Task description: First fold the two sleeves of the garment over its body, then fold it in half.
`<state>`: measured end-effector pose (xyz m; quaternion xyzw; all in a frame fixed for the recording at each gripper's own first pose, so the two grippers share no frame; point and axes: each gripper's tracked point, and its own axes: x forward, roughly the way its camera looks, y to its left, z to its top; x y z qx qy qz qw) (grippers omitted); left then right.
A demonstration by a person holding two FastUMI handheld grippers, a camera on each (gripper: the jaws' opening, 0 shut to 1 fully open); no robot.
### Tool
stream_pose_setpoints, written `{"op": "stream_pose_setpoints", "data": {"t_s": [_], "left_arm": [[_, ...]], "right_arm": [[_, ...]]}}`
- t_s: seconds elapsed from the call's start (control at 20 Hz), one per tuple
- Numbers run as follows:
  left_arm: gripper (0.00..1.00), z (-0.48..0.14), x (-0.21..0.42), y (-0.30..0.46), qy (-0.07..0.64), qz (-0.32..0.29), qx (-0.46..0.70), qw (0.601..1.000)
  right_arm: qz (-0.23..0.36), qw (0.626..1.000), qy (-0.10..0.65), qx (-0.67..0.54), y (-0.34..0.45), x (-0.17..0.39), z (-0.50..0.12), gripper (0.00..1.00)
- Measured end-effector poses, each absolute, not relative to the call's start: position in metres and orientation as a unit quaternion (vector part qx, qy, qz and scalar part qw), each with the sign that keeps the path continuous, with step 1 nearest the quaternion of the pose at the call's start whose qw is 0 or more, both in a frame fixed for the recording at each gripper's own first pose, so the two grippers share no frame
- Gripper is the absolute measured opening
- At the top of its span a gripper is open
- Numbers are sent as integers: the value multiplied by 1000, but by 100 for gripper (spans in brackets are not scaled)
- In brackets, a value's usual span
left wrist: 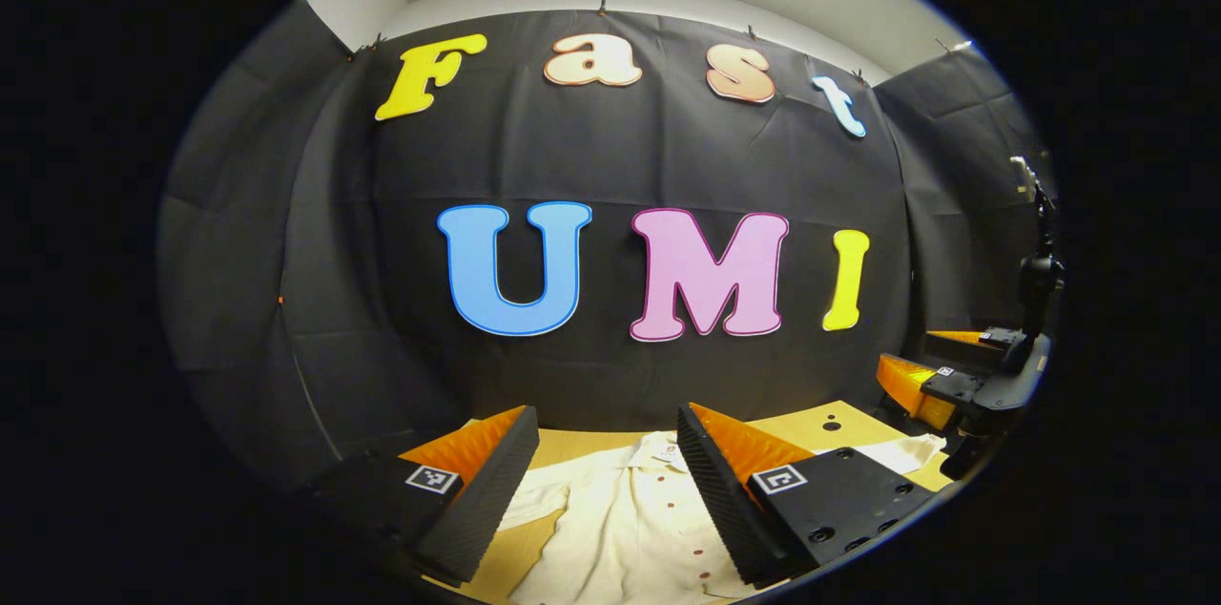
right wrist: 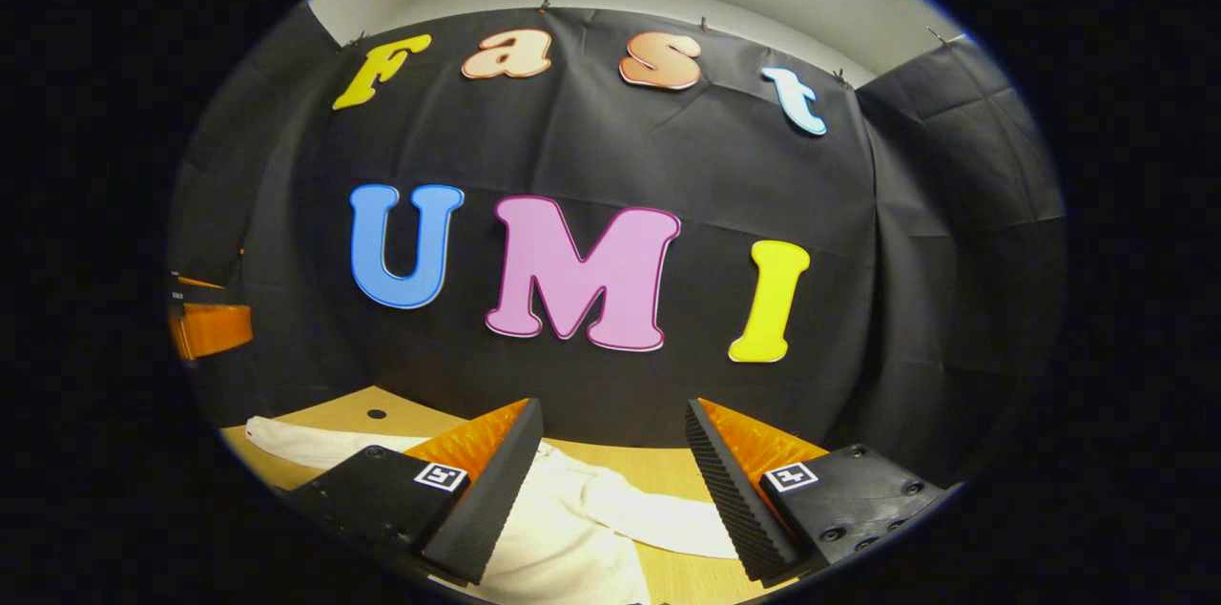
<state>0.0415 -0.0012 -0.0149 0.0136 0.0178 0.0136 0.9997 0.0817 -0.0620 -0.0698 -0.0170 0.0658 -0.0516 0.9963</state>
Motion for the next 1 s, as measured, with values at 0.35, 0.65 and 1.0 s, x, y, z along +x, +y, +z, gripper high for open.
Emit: {"op": "stream_pose_setpoints", "data": {"t_s": [0.35, 0.65, 1.0], "left_arm": [[96, -23, 68, -9, 26, 23, 20, 999], [96, -37, 94, -24, 42, 26, 38, 998], [96, -65, 130, -52, 83, 7, 21, 996]], "right_arm": [[-100, 981, 165, -10, -133, 111, -153, 97], [-152, 949, 276, 4, -218, 115, -247, 97], [-258, 888, 381, 17, -347, 83, -344, 98]]}}
